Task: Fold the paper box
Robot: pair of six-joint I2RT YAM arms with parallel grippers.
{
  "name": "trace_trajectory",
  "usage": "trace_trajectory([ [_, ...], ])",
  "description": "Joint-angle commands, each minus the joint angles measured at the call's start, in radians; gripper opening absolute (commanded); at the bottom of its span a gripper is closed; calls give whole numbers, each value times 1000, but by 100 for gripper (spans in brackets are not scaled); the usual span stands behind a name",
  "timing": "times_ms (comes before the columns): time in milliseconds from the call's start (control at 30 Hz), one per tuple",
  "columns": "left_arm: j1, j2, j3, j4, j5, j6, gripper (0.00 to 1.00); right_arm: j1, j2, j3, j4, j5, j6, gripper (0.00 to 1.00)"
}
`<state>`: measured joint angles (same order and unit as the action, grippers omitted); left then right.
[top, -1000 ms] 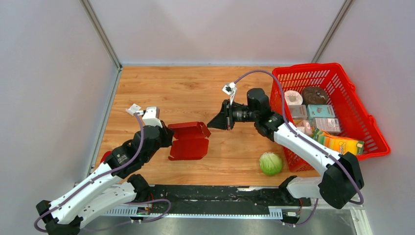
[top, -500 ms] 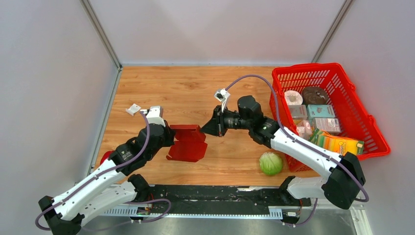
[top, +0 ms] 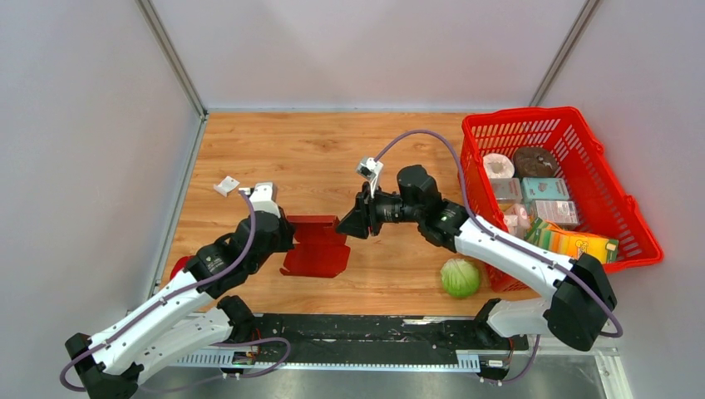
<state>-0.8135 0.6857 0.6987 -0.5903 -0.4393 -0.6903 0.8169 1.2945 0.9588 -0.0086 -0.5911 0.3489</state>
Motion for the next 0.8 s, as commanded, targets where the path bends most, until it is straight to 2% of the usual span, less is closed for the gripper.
trace_trajectory([
  [0, -10, 0, 56, 50, 59, -3, 0, 21, -12, -25, 64, -18, -62, 36],
  [133, -10, 11, 68, 23, 48, -26, 0, 57, -3, -15, 30, 126, -99, 36],
  [300, -10, 81, 110, -51, 36, -52, 0, 100, 23, -9, 19, 365, -99, 40],
  [400, -10, 123, 137, -97, 21, -61, 0, 114, 35, -20, 39, 445, -102, 40],
  [667, -10, 144, 140, -105, 25, -97, 0, 175, 66, -23, 36, 709, -146, 35],
  [767, -10, 144, 136, -105, 27, -97, 0, 189, 69, -32, 50, 763, -157, 33],
])
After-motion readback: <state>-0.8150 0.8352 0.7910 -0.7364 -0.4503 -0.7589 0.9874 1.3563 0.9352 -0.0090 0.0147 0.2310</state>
